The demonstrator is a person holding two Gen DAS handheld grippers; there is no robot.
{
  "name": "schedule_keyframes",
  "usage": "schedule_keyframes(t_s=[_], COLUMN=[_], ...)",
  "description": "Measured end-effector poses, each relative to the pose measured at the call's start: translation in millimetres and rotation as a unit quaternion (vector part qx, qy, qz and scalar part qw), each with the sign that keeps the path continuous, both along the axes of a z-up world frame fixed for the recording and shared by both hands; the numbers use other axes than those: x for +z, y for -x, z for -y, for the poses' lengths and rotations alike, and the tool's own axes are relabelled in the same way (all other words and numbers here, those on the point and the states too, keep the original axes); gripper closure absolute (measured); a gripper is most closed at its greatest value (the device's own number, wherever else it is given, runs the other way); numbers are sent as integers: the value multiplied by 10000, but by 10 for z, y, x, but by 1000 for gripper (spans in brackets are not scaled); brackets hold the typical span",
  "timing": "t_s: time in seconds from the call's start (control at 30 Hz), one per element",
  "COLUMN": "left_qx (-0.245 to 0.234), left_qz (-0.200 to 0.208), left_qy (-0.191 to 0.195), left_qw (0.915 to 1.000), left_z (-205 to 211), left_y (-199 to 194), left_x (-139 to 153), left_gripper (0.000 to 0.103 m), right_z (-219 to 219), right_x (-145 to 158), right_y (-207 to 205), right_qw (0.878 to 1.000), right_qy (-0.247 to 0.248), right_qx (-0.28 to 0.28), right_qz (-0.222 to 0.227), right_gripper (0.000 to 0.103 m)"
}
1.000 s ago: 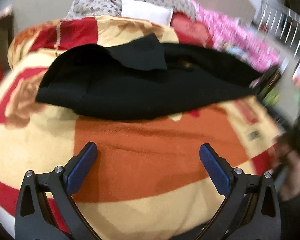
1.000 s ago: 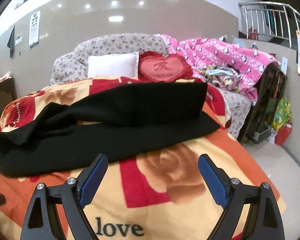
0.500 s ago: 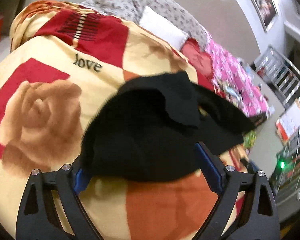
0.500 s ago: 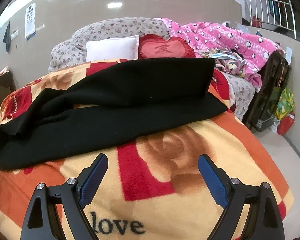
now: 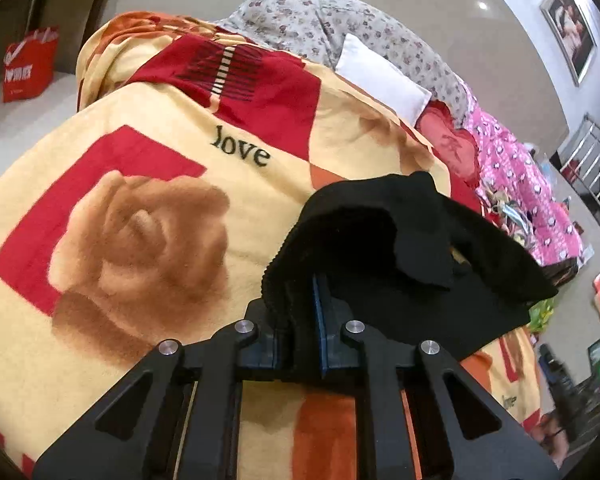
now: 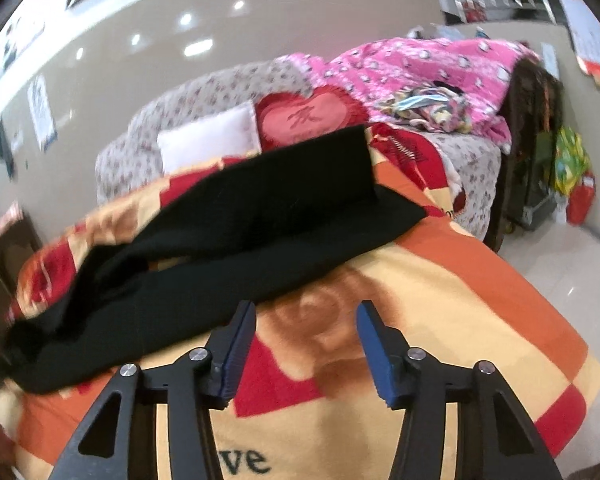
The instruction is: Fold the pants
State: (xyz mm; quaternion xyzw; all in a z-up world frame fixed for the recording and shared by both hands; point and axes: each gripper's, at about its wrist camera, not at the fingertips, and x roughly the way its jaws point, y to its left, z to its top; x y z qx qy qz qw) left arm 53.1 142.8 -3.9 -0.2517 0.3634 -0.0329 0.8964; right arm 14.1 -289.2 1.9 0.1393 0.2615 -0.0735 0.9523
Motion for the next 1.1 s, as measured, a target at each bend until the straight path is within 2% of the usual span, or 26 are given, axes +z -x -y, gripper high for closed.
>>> schedule_keyframes(t_s=[0.07, 0.2, 0.33, 0.4, 0.43, 0.53, 0.57, 0.7, 0.73, 0.77, 0.8, 0.9, 1.0, 1.1], left_qx=[-63, -352, -339, -232, -186, -90, -77, -42, -23, -9, 6, 25, 6, 2], left_qz=[170, 457, 424, 337, 312, 320, 306, 264, 258, 259, 253, 266, 434, 684], left_qy=[-108, -299, -477, -548, -575, -575, -574, -536, -467, -384, -277, 96, 76, 175], left_qw=[9998, 9979, 9974, 9977, 9977, 9978, 9979, 9982, 9986, 9989, 9993, 9996, 9990, 9975], left_z=[32, 141, 198, 188, 192, 180, 178, 163, 144, 126, 88, -79, -155, -356], left_y=[25, 27, -33, -59, -60, -45, -41, -56, -55, -36, -21, 105, 291, 560], left_x=[44, 121, 104, 101, 97, 96, 89, 75, 72, 71, 67, 101, 275, 525], left_gripper=[91, 91, 91, 93, 97, 98, 98, 98, 99, 99, 99, 99, 99, 99], right_z=[235, 842, 1430, 1562, 1603, 1650, 1655, 1686, 1696, 1718, 1735, 1729, 1614, 1515], right_x=[28, 71, -30, -101, -138, -257, -278, -356, -370, -395, -398, -280, -45, 72], right_y=[90, 76, -179, -340, -441, -688, -770, -1001, -1048, -1078, -1073, -903, -622, -338], right_qw=[9981, 9830, 9512, 9364, 9322, 9308, 9370, 9429, 9432, 9428, 9444, 9462, 9520, 9495], right_qy=[-541, -1751, -3081, -3508, -3610, -3605, -3424, -3263, -3260, -3276, -3227, -3211, -3011, -3040], right_qx=[-129, -128, -41, 85, 168, 198, 110, 123, 139, 135, 86, 196, 486, 715], right_qz=[266, 529, 163, -55, -214, -579, -690, -651, -626, -608, -617, -356, -254, -294], right_gripper=[53, 53, 53, 53, 53, 53, 53, 61, 66, 87, 99, 99, 99, 99])
